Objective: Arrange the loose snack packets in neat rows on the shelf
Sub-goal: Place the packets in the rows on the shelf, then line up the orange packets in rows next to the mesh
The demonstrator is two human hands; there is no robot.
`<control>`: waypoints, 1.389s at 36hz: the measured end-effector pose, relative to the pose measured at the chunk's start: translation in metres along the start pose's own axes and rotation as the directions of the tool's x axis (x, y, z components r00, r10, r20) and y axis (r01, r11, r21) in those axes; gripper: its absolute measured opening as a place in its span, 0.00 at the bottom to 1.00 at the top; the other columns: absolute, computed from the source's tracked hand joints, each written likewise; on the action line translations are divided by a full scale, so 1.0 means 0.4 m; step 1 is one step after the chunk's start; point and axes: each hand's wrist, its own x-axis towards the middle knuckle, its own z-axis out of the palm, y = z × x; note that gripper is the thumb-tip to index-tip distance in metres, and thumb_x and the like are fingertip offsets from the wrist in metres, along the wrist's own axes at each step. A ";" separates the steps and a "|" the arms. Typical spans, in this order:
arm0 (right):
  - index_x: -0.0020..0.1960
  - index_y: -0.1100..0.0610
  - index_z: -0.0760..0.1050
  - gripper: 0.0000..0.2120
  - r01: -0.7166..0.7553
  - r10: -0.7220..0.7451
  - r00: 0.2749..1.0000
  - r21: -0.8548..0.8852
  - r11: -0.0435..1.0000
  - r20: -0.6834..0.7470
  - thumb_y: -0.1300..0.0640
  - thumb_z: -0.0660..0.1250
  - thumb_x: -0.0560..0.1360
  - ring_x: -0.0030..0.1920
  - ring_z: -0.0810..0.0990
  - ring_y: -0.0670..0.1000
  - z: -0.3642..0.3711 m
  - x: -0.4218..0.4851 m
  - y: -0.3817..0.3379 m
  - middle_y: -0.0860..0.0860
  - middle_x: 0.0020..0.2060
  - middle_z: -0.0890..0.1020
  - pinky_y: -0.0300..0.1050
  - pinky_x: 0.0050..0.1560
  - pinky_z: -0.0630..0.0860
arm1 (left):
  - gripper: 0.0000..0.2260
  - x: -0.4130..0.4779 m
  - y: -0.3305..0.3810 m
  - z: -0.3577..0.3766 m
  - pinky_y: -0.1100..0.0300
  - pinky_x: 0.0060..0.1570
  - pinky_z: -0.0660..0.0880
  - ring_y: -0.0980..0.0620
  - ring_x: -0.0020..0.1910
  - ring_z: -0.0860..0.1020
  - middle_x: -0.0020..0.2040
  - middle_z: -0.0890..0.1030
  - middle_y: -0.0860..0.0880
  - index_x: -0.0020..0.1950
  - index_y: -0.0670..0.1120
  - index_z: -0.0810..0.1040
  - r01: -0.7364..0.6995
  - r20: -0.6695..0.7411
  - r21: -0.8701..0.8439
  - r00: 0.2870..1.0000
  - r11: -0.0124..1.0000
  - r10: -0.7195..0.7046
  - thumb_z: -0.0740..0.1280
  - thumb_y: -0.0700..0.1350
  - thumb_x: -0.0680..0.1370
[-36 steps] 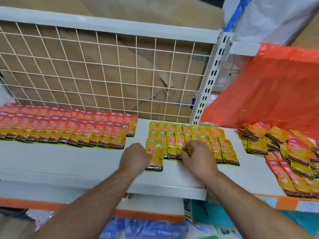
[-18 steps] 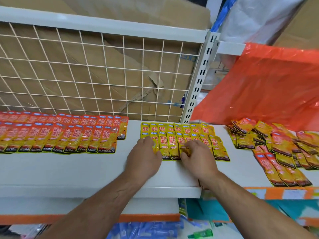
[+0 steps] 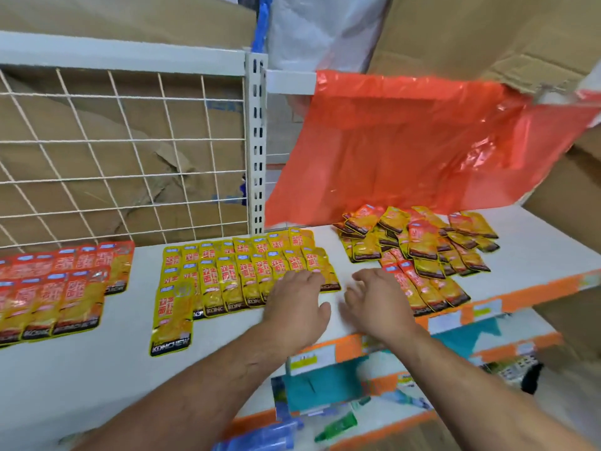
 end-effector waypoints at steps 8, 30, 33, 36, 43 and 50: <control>0.62 0.56 0.78 0.19 -0.011 0.011 0.996 0.000 1.000 0.084 0.49 0.66 0.74 0.59 0.75 0.58 -0.074 0.041 0.202 0.54 0.54 0.80 0.46 0.55 0.71 | 0.20 0.110 0.181 0.099 0.53 0.61 0.68 0.47 0.62 0.72 0.61 0.76 0.50 0.67 0.50 0.72 0.081 0.040 -0.042 0.996 0.996 -0.079 0.63 0.55 0.77; 0.66 0.56 0.69 0.31 -0.194 0.184 0.965 0.035 0.980 0.188 0.39 0.70 0.72 0.58 0.78 0.57 -0.175 0.136 0.560 0.53 0.59 0.79 0.51 0.52 0.77 | 0.29 0.268 0.532 0.247 0.54 0.48 0.74 0.47 0.56 0.76 0.57 0.77 0.48 0.62 0.47 0.70 0.486 0.040 -0.048 0.874 0.873 -0.485 0.70 0.65 0.70; 0.66 0.56 0.69 0.31 -0.236 0.213 0.947 0.071 0.969 0.243 0.40 0.73 0.71 0.57 0.79 0.57 -0.176 0.149 0.561 0.53 0.58 0.80 0.49 0.49 0.75 | 0.34 0.278 0.544 0.252 0.53 0.52 0.74 0.46 0.59 0.74 0.60 0.75 0.46 0.65 0.46 0.66 0.519 0.042 -0.002 0.854 0.855 -0.519 0.71 0.64 0.70; 0.64 0.57 0.71 0.30 -0.241 0.208 0.938 0.091 0.966 0.279 0.40 0.73 0.71 0.55 0.80 0.56 -0.181 0.159 0.564 0.52 0.56 0.81 0.47 0.46 0.73 | 0.33 0.286 0.549 0.251 0.53 0.52 0.73 0.45 0.59 0.75 0.60 0.74 0.45 0.66 0.44 0.66 0.534 0.053 0.030 0.843 0.845 -0.535 0.72 0.62 0.71; 0.63 0.58 0.72 0.30 -0.234 0.200 0.935 0.088 0.968 0.295 0.39 0.73 0.70 0.52 0.79 0.55 -0.185 0.163 0.551 0.52 0.55 0.81 0.45 0.43 0.71 | 0.23 0.300 0.558 0.242 0.57 0.42 0.70 0.45 0.53 0.80 0.56 0.80 0.46 0.59 0.45 0.68 0.620 0.087 -0.104 0.784 0.778 -0.614 0.73 0.51 0.72; 0.59 0.58 0.70 0.26 -0.266 0.212 0.928 0.145 0.953 0.308 0.42 0.73 0.72 0.43 0.73 0.53 -0.185 0.166 0.534 0.49 0.44 0.76 0.46 0.40 0.69 | 0.23 0.312 0.559 0.242 0.56 0.46 0.75 0.45 0.55 0.78 0.57 0.77 0.45 0.60 0.44 0.71 0.668 0.111 -0.116 0.744 0.735 -0.659 0.74 0.48 0.70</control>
